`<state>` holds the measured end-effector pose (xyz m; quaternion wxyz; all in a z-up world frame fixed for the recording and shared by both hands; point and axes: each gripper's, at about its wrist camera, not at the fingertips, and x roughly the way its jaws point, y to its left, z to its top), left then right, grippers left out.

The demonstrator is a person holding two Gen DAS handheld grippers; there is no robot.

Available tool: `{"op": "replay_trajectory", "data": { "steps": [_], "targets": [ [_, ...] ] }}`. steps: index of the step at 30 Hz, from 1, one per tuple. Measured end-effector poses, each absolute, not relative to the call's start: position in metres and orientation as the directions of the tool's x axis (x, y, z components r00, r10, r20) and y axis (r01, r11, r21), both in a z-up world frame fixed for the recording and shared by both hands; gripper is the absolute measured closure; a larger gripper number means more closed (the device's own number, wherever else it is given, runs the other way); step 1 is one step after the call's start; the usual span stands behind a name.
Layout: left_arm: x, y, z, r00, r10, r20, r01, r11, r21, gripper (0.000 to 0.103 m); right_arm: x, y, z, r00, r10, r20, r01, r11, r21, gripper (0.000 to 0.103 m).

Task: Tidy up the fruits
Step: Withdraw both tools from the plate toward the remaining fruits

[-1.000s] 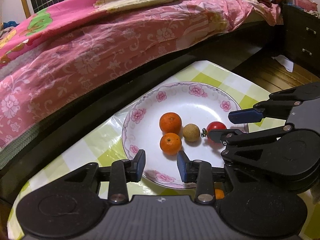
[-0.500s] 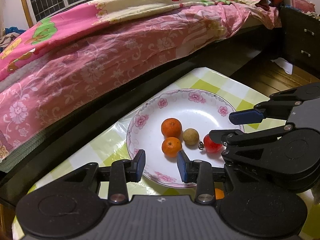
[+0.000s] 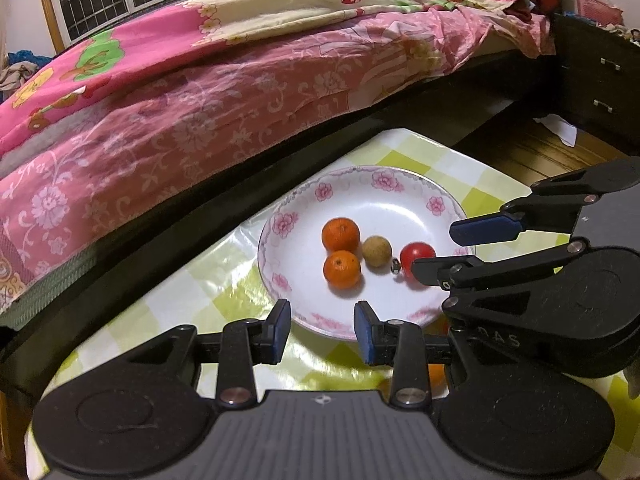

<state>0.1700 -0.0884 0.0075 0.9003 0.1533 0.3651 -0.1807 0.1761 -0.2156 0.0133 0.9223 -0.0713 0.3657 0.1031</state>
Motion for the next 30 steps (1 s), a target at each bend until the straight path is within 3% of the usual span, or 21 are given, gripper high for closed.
{"op": "replay_trajectory", "data": {
  "steps": [30],
  "targets": [
    [0.114,-0.040,-0.029,0.520,-0.266,-0.812,0.505,0.862,0.040,0.052,0.123,-0.201,-0.007,0.596,0.219,-0.773,-0.362,0.932,-0.015,0.065]
  ]
}}
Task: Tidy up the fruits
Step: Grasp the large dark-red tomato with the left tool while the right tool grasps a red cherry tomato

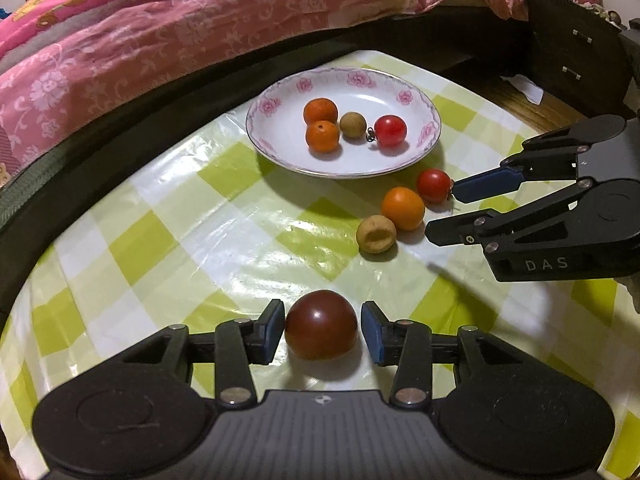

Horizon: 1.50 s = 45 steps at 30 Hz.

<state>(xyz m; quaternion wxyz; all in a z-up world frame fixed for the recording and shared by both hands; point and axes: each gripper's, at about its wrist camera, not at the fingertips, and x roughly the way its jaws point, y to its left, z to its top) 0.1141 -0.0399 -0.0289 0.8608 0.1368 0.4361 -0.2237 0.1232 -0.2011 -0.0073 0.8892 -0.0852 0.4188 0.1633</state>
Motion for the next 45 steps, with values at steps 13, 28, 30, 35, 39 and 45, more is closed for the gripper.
{"op": "replay_trajectory", "data": {
  "steps": [13,28,30,35,39,45],
  "targets": [
    [0.120,-0.038,-0.042,0.539,-0.217,-0.814,0.493,0.865,0.096,0.052,0.128,-0.193,-0.013,0.594,0.259,-0.761,-0.418,0.908,-0.016,0.063],
    [0.122,-0.036,-0.041,0.520,-0.262,-0.813,0.504,0.863,0.045,0.056,0.141,-0.221,-0.022,0.611,0.206,-0.764,-0.378,0.924,-0.053,0.063],
    [0.119,-0.039,-0.042,0.527,-0.255,-0.811,0.514,0.855,0.065,0.056,0.145,-0.222,-0.022,0.619,0.200,-0.759,-0.373,0.926,-0.060,0.063],
    [0.121,-0.037,-0.042,0.523,-0.268,-0.809,0.512,0.858,0.046,0.056,0.156,-0.228,-0.026,0.616,0.194,-0.763,-0.346,0.937,-0.041,0.066],
    [0.121,-0.036,-0.041,0.519,-0.274,-0.809,0.520,0.853,0.044,0.056,0.156,-0.225,-0.027,0.599,0.202,-0.775,-0.370,0.928,-0.044,0.078],
    [0.120,-0.038,-0.046,0.513,-0.270,-0.815,0.535,0.843,0.058,0.054,0.155,-0.223,-0.027,0.592,0.194,-0.782,-0.374,0.926,-0.054,0.079]
  ]
}}
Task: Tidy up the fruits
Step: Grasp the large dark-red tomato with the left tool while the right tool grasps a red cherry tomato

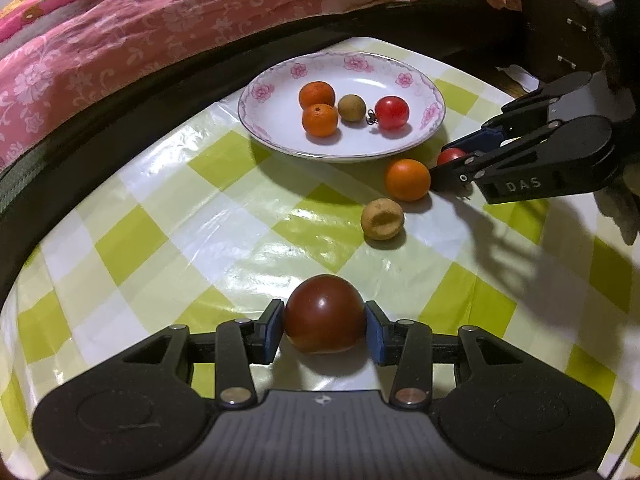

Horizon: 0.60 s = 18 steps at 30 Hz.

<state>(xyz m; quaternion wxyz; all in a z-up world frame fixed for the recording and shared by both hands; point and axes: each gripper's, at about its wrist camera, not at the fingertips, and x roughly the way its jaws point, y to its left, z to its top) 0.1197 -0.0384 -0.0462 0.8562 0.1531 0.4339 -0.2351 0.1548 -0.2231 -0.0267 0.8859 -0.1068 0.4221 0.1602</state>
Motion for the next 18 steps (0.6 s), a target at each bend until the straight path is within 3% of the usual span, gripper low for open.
{"op": "replay_trajectory", "data": {
  "steps": [18],
  "targets": [
    [0.113,-0.042,-0.045,0.502,-0.301,-0.811,0.576,0.816,0.053,0.055,0.127,-0.218,-0.023,0.533,0.223,-0.816,-0.446,0.894,-0.047,0.078]
  ]
}}
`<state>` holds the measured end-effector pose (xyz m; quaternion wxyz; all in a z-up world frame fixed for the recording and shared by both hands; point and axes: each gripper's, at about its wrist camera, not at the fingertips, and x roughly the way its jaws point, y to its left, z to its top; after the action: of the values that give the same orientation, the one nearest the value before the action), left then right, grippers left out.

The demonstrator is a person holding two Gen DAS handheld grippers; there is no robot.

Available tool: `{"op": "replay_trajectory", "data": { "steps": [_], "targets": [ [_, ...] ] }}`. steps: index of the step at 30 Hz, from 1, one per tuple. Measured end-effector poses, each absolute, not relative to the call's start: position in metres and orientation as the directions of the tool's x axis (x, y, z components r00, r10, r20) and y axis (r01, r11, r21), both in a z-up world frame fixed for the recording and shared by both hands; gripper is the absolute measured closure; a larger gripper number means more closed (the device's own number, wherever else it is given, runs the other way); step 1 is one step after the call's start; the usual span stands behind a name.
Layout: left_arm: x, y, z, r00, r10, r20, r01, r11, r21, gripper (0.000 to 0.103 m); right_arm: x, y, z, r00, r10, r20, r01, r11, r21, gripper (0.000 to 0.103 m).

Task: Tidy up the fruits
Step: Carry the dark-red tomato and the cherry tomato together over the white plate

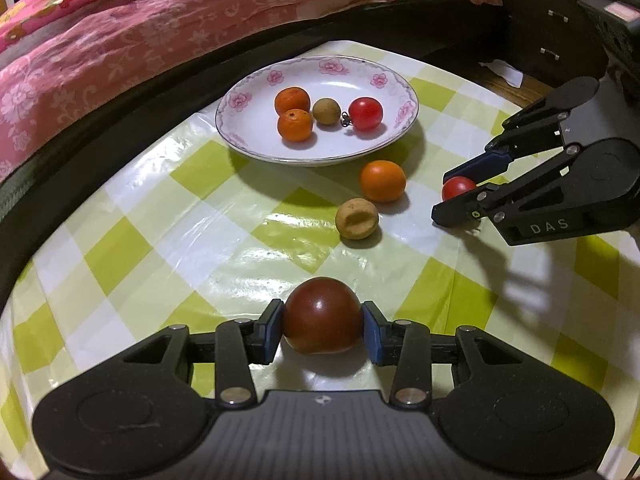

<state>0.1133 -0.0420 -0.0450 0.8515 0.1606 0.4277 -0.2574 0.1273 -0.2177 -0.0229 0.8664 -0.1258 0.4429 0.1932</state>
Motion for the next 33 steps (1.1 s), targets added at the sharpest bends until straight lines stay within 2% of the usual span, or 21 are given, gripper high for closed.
{"op": "replay_trajectory", "data": {
  "steps": [12,15,19,33],
  "targets": [
    [0.112,-0.042,-0.047,0.515,-0.289,-0.807,0.571,0.818,0.072,0.051,0.121,-0.221,-0.024,0.546,0.229,-0.806,-0.452,0.890,-0.054,0.077],
    [0.112,-0.043,-0.047,0.516,-0.284,-0.808,0.568,0.819,0.075,0.051,0.121,-0.220,-0.024,0.544,0.228,-0.807,-0.455,0.889,-0.056,0.075],
    [0.111,-0.043,-0.046,0.511,-0.286,-0.811,0.569,0.819,0.070,0.055,0.120,-0.218,-0.024,0.540,0.217,-0.813,-0.456,0.887,-0.066,0.079],
    [0.119,-0.054,-0.034,0.523,-0.289,-0.801,0.557,0.828,0.065,0.055,0.122,-0.216,-0.015,0.544,0.220,-0.809,-0.422,0.906,-0.037,0.080]
  ]
}}
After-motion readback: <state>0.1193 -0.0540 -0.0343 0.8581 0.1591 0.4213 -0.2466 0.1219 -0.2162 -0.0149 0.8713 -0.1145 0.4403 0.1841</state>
